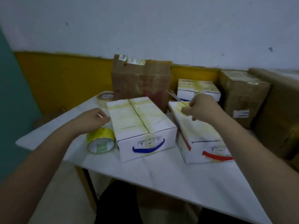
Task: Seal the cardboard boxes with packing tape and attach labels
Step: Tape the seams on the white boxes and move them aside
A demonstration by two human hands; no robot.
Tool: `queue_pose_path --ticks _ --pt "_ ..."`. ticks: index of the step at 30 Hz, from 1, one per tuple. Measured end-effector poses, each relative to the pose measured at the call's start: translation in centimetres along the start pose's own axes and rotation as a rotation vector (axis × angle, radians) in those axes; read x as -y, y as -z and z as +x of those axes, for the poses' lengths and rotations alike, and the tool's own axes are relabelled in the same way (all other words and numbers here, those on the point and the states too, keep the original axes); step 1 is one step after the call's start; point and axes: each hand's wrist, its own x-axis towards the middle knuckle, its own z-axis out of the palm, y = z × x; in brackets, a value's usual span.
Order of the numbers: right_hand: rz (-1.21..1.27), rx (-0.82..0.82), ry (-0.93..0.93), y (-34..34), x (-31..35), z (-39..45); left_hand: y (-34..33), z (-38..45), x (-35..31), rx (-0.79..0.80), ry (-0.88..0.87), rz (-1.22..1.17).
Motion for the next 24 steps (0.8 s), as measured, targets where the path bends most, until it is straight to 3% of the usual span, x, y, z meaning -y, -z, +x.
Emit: queue_pose_path --ticks 4,6,10,14,19,24 --pt "0.700 0.300 0.116 -7.1 12.6 -1.1 0.5 -0.8 1.7 0.238 0.049 -0.087" --pt "0.860 0.360 0.093 -11.2 16.6 -1.1 0.7 -0.6 2.2 0.339 -0.002 -0.224" --pt "0.890 0.294 0.083 -14.7 18.3 0.3 0.6 0.2 2.8 0.505 0.018 -0.353" --pt "1.096 0.345 0.018 -15.3 17.7 1.0 0.8 0.0 3.3 0.729 0.006 -0.158" --pt "0.981 0.372 -0.014 -14.6 18.4 0.7 1.0 0.3 3.3 0.698 -0.113 -0.086" --pt "1.115 0.550 -0.097 -11.6 17.4 -1.2 1.2 -0.8 5.0 0.725 -0.136 -0.343"
